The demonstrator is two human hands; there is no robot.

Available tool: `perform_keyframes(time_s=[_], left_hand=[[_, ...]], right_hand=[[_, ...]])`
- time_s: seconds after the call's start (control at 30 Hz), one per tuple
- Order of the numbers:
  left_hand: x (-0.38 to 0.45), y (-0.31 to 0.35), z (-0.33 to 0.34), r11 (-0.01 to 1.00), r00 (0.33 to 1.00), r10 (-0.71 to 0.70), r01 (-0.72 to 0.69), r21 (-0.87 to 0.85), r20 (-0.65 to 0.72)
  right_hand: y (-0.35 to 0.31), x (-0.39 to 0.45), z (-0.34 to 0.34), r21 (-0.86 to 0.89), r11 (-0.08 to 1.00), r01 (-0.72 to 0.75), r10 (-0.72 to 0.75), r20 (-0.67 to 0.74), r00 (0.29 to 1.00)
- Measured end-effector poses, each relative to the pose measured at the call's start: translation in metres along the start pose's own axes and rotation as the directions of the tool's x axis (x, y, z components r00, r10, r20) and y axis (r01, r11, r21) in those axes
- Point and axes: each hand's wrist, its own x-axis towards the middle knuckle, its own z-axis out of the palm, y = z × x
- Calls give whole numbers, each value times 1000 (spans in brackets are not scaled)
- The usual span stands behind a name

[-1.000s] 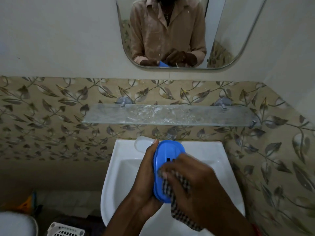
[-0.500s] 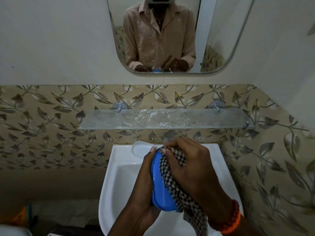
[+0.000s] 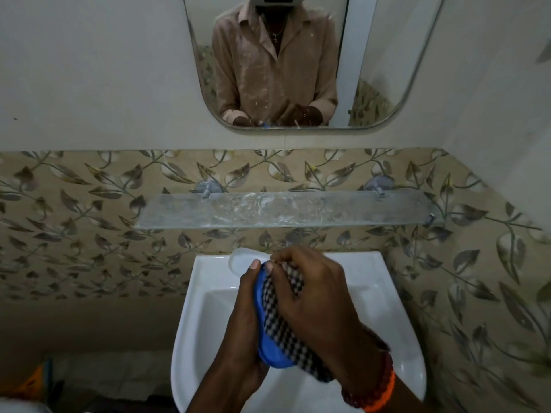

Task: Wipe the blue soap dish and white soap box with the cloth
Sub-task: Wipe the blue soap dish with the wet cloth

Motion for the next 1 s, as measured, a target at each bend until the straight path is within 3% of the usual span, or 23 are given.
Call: perform_keyframes(time_s=[0.13, 0.23, 0.37, 0.5, 0.73, 0.83, 0.9, 1.0], left_hand=[[3, 6, -8, 998, 999, 52, -51, -23, 2], [3, 14, -11, 993, 992, 110, -112, -42, -60], [3, 23, -13, 981, 977, 178, -185, -50, -118], [-3, 16, -3, 994, 993, 109, -108, 26, -43], [2, 40, -7, 975, 972, 221, -218, 40, -81], [-2, 32, 1, 983, 982, 178, -174, 64, -63], [-2, 27, 9, 986, 989, 138, -132, 106, -56], [0, 33, 11, 976, 981, 183, -174, 127, -64]], right_hand=[[3, 6, -1, -34, 994, -107, 106, -34, 994], [3, -5, 0, -43, 986, -164, 165, 25, 986], [-7, -27, -4, -49, 990, -129, 133, 107, 985], [-4, 2, -12, -55, 996, -66, 68, 48, 997], [-13, -29, -10, -20, 999, -26, 29, 124, 992], [-7, -5, -15, -32, 999, 20, -18, 58, 998], [-4, 14, -19, -34, 999, -9, 11, 36, 999], [-6, 6, -14, -43, 996, -77, 79, 31, 996]])
